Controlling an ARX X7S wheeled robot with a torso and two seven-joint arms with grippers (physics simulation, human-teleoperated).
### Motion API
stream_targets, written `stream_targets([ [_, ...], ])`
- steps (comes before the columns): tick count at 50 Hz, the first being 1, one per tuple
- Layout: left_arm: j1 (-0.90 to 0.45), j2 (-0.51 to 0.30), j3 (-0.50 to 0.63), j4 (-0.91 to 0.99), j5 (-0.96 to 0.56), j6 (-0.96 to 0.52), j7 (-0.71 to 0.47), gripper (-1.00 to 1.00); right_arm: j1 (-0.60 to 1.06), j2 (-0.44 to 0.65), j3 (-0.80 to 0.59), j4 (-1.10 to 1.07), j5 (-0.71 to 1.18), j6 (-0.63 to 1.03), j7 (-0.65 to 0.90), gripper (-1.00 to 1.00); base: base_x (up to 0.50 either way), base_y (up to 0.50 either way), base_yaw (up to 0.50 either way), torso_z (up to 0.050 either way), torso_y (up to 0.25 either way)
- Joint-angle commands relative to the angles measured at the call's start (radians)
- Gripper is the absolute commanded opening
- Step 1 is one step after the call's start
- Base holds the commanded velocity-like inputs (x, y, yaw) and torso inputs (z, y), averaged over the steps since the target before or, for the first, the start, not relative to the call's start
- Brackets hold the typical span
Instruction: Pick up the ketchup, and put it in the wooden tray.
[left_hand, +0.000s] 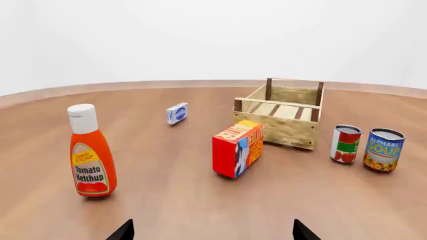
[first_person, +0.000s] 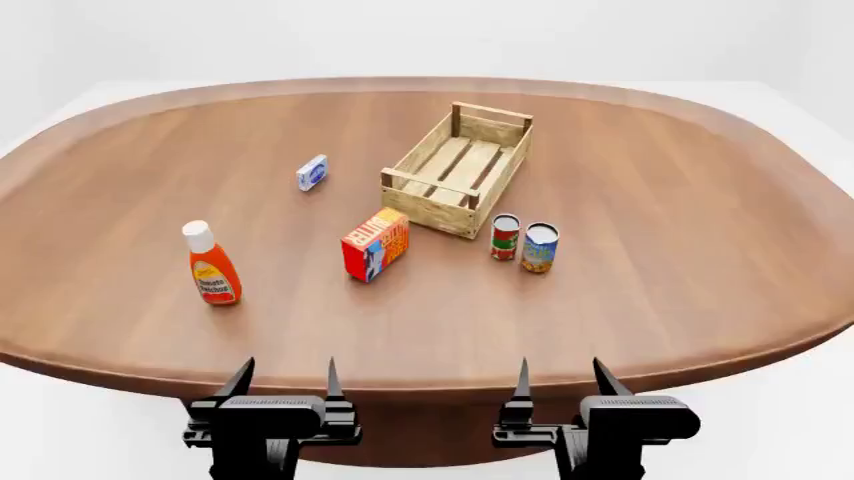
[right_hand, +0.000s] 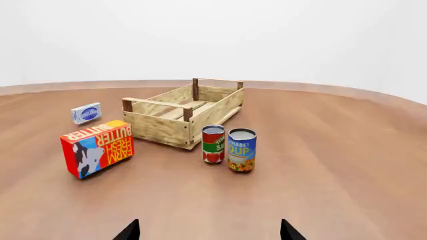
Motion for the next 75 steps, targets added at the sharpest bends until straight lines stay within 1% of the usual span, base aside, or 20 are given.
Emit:
stream_targets([
  [1,0.000,-0.017,0.020,0.000,-0.016,0.002,-0.013,1.00,0.001,0.015,-0.021,-0.003,0.015,0.001,0.020,1.00,0.00,0.00,0.00,0.000,0.000],
  [8,-0.001,-0.041,0.048,-0.012,-0.028,0.019,-0.036,1.00,0.001,0.041,-0.052,-0.017,0.030,0.000,0.047,1.00,0.00,0.00,0.00,0.000,0.000],
  [24,-0.005,-0.077,0.093,-0.001,-0.028,-0.004,-0.066,1.00,0.021,0.075,-0.092,-0.027,0.025,0.021,0.084,1.00,0.00,-0.02,0.00,0.000,0.000],
  [37,-0.022,-0.088,0.096,-0.001,-0.048,-0.009,-0.092,1.00,0.041,0.101,-0.104,-0.048,0.041,0.050,0.096,1.00,0.00,-0.49,0.00,0.000,0.000],
  [48,-0.051,-0.090,0.079,0.028,-0.098,-0.065,-0.113,1.00,0.059,0.117,-0.116,-0.063,0.051,0.064,0.104,1.00,0.00,-0.50,0.00,0.000,0.000],
  [62,-0.070,-0.105,0.081,0.044,-0.135,-0.095,-0.134,1.00,0.092,0.130,-0.140,-0.063,0.058,0.078,0.106,1.00,0.00,-0.50,0.00,0.000,0.000],
  [69,-0.104,-0.116,0.084,0.056,-0.143,-0.112,-0.142,1.00,0.124,0.144,-0.143,-0.072,0.069,0.106,0.100,1.00,0.00,-0.50,0.00,0.000,0.000],
  [75,-0.151,-0.139,0.086,0.091,-0.151,-0.161,-0.138,1.00,0.175,0.161,-0.148,-0.096,0.082,0.166,0.083,1.00,0.00,-0.50,0.00,0.000,0.000],
])
